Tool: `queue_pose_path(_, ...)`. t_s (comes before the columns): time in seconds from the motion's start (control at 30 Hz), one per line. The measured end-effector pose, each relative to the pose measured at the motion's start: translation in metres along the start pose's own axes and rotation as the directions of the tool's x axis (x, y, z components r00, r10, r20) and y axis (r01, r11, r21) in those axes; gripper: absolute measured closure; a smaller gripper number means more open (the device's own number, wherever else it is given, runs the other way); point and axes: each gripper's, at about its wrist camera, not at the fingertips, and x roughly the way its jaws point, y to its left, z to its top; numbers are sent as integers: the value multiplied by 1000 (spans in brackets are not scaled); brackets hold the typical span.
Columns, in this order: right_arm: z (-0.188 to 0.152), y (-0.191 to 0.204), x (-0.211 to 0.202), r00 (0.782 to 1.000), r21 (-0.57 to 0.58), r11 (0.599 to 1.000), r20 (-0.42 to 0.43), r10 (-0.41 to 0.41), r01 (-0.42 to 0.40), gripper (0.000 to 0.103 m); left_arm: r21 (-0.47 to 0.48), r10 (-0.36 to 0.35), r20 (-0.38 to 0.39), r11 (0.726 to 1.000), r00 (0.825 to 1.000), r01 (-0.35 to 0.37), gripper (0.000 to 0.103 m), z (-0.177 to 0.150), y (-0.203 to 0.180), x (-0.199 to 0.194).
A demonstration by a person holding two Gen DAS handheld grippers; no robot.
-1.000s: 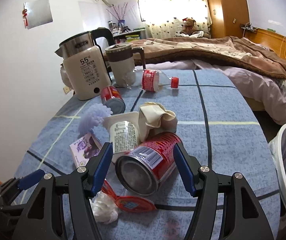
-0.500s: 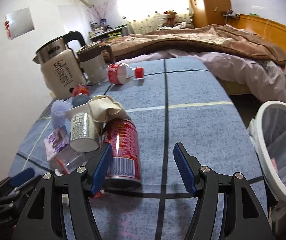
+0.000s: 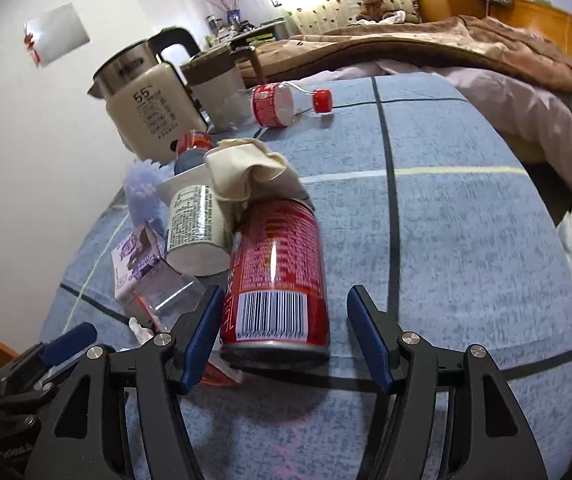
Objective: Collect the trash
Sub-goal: 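Grasp the red can with the right tool while the left tool grasps the tissue, then carry the can and tissue to the wastebasket and open both tools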
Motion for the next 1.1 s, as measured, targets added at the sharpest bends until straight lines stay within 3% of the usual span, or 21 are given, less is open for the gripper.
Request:
queue_pose_path(0.1,0,-7,-7,1000,17,1000,23,4,-5,48,1,-22,-11,1000,1000,22,28,-1,-3,3)
queue_pose_path(0.37,-4,-28,-22,997,84,996,60,-38,33,48,28,-55,-30,998,998,56,28,-2,-16,11)
queue_pose_path(0.53,-9,-37,-33,995,88,994,70,-71,64,48,34,-27,-51,999,998,29,28,-4,-19,22)
queue_pose_path(0.67,-12,-38,-40,991,64,993,85,-101,95,48,36,-30,-56,999,998,32,37,-5,-23,25)
queue_pose_path(0.83,-16,-45,-46,992,80,993,89,-94,87,48,60,-33,-81,997,996,38,58,-7,-31,30)
queue_pose_path(1.1,-18,-54,-57,990,99,992,110,-90,79,48,80,-13,-61,997,998,17,68,-7,-40,23)
